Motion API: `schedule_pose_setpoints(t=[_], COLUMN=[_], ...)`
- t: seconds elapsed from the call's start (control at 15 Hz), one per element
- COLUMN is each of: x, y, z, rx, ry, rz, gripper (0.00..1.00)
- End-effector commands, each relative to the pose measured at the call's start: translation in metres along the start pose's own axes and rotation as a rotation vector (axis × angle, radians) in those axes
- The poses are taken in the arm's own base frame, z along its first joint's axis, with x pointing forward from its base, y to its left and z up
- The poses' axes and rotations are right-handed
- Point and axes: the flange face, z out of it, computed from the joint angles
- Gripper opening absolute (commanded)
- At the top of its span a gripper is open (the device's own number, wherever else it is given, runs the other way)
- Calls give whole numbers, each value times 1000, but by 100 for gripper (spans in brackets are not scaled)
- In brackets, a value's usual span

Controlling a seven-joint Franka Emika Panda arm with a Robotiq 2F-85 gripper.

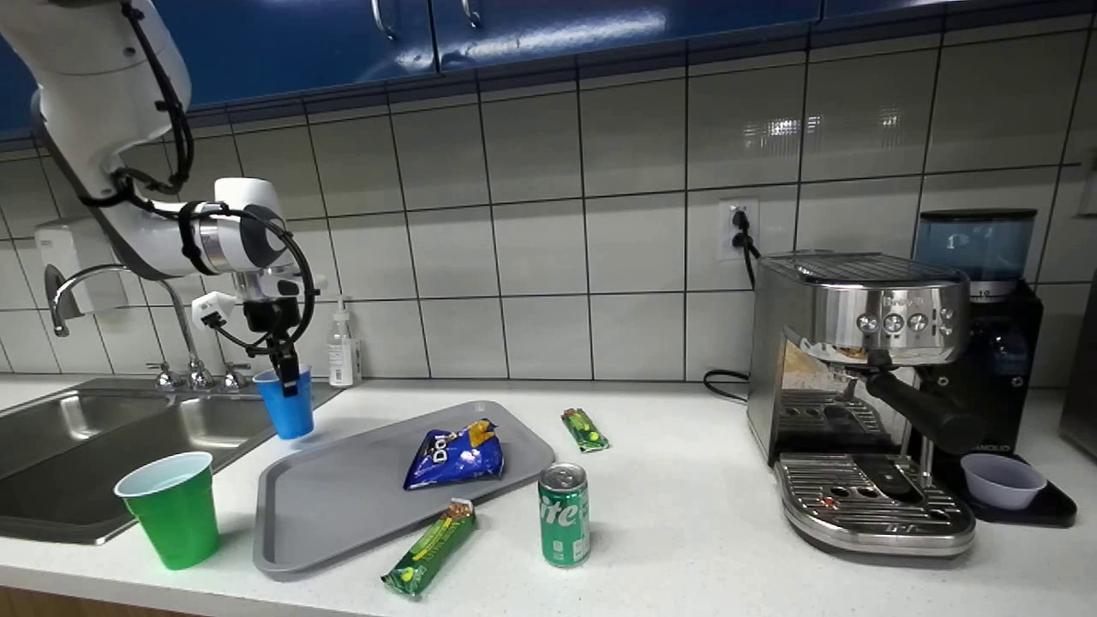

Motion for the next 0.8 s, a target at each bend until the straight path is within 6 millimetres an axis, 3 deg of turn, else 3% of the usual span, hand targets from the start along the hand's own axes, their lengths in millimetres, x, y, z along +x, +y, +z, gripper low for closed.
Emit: schedule_pose_setpoints(t=[0.0, 0.4, 0.47, 0.53, 0.73], x=[4, 3, 3, 4, 4], y=[-12, -14, -12, -11, -4], z=[5, 13, 13, 12, 4], rx=[-8, -14, -18, -19, -26], ry=[-25, -30, -32, -30, -41], rz=[-5, -14, -17, -18, -63], gripper=[1, 1, 31, 32, 53])
